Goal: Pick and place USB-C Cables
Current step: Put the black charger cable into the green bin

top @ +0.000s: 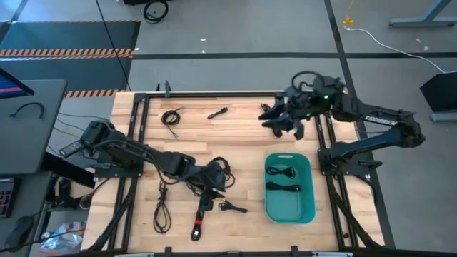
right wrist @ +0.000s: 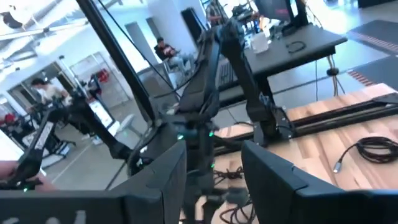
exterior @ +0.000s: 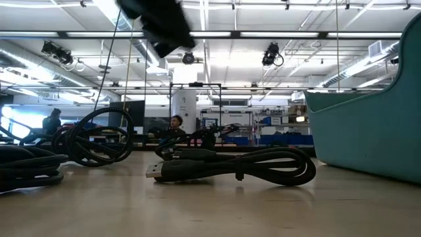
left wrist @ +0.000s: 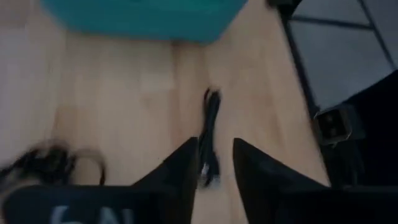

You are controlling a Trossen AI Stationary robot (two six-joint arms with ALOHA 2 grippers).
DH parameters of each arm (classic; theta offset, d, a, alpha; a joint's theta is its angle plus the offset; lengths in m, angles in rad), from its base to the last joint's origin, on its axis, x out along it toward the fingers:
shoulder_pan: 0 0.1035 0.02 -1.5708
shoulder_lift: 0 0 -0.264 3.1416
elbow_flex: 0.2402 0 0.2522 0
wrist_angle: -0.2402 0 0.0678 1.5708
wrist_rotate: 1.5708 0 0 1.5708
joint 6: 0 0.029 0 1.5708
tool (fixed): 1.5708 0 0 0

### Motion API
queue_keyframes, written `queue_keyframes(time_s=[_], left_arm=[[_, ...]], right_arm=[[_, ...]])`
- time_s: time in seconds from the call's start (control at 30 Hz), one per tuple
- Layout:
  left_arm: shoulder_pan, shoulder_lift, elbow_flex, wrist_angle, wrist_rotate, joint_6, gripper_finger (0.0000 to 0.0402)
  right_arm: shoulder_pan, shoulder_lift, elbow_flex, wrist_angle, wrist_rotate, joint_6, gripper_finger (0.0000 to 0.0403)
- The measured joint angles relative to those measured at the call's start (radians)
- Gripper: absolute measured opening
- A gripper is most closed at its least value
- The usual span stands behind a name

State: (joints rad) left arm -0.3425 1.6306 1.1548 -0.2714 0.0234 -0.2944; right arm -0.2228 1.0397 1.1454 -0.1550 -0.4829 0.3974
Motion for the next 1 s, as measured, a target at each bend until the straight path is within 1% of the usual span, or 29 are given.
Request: queue_keyframes(time_s=[0.17, 0.27, 0.3, 0.43, 0.57, 0.73, 0.93, 1.0], left_arm=[[-0.034, 0.09, 0.099, -0.026, -0.008, 0.108, 0.0172], [-0.049, 0.166, 0.163, -0.102, -0.033, 0.175, 0.0192], [-0.051, 0.193, 0.181, -0.162, -0.043, 0.183, 0.0196], [-0.047, 0.285, 0.247, -0.277, -0.056, 0.183, 0.0201], [-0.048, 0.349, 0.282, -0.31, -0.059, 0.179, 0.0201], [-0.048, 0.381, 0.309, -0.254, -0.056, 0.153, 0.0202], [-0.048, 0.402, 0.306, -0.243, -0.033, 0.122, 0.0202], [-0.048, 0.419, 0.309, -0.209, -0.021, 0.113, 0.0202]], right_arm=[[-0.022, -0.052, 0.0, -0.002, -0.017, 0.011, 0.016], [-0.023, -0.074, 0.0, -0.007, -0.019, 0.012, 0.016], [-0.023, -0.079, 0.0, -0.005, -0.02, 0.012, 0.016], [-0.022, -0.091, 0.0, -0.001, -0.045, 0.012, 0.016], [-0.022, -0.094, 0.0, 0.004, -0.067, 0.019, 0.016], [-0.024, -0.095, 0.0, -0.002, -0.091, 0.019, 0.016], [-0.026, -0.095, 0.0, 0.002, -0.1, -0.002, 0.016], [-0.028, -0.096, 0.0, 0.002, -0.106, -0.005, 0.016]])
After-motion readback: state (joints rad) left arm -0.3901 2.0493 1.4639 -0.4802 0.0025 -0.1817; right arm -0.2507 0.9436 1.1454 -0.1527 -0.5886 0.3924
